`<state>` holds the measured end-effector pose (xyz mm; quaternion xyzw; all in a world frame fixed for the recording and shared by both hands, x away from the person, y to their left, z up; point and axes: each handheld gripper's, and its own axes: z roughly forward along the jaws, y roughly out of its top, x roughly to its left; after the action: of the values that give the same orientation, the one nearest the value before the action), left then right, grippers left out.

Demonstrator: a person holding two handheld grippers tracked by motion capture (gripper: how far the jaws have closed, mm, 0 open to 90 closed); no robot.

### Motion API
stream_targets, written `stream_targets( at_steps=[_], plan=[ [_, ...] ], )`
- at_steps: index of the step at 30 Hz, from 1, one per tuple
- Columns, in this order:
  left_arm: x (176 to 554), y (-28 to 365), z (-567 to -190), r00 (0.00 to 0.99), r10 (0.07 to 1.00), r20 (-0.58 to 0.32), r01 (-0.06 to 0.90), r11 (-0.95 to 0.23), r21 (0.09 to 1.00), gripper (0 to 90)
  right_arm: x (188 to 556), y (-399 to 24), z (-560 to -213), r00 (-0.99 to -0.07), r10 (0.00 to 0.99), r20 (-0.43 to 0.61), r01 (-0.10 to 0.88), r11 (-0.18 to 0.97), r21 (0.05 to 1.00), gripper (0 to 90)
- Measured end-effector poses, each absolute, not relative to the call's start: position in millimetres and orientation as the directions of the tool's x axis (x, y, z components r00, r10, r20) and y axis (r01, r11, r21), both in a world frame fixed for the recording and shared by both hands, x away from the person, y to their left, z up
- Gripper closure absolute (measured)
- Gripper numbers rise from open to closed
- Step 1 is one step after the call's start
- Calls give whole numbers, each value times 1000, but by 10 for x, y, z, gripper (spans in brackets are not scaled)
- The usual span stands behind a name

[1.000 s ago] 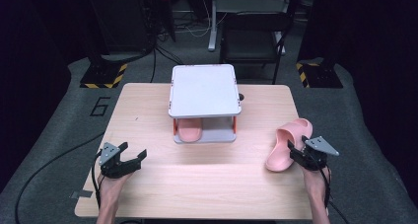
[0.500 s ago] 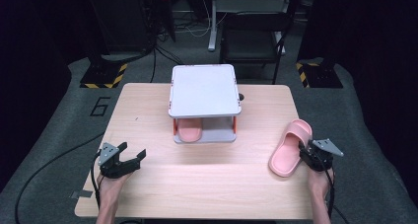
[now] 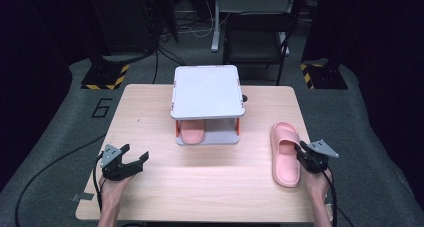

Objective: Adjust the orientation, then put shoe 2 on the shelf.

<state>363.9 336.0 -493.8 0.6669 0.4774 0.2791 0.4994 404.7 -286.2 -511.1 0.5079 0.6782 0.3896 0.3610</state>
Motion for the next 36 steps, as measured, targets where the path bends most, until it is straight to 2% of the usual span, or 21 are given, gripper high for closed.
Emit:
stream_targets(
  at_steps=[3,7,9,12,15,19,23,28,36],
  plan=[
    [3645,3362,-4943,384,917,-108,352,-37,935,146,4082,-2801,-5109,-269,962,-57,389,162,907,700],
    [3642,3364,-4944,385,917,-106,356,-41,934,146,4123,-2645,-5082,-331,935,-127,365,251,896,691],
    [3643,3366,-4945,385,916,-108,352,-38,935,146,4134,-2633,-5082,-326,939,-107,363,229,903,656],
    [3643,3374,-4946,384,917,-109,359,-40,933,146,4111,-2688,-5037,-311,950,-40,372,160,914,425],
    [3645,3366,-4952,391,914,-109,359,-43,932,146,4054,-2750,-4987,-306,952,-26,379,147,914,289],
    [3643,3352,-4968,397,911,-112,360,-42,932,146,3890,-2807,-4895,-297,955,2,323,98,941,159],
    [3642,3367,-4975,394,911,-119,366,-37,930,146,3727,-2855,-4826,-273,961,-33,258,106,960,157],
    [3639,3376,-4963,389,913,-120,356,-29,934,146,3643,-2861,-4828,-267,962,-51,236,117,965,166],
    [3643,3376,-4976,388,913,-126,363,-26,931,146,3678,-2782,-4923,-294,955,-50,267,132,955,203]
  ],
)
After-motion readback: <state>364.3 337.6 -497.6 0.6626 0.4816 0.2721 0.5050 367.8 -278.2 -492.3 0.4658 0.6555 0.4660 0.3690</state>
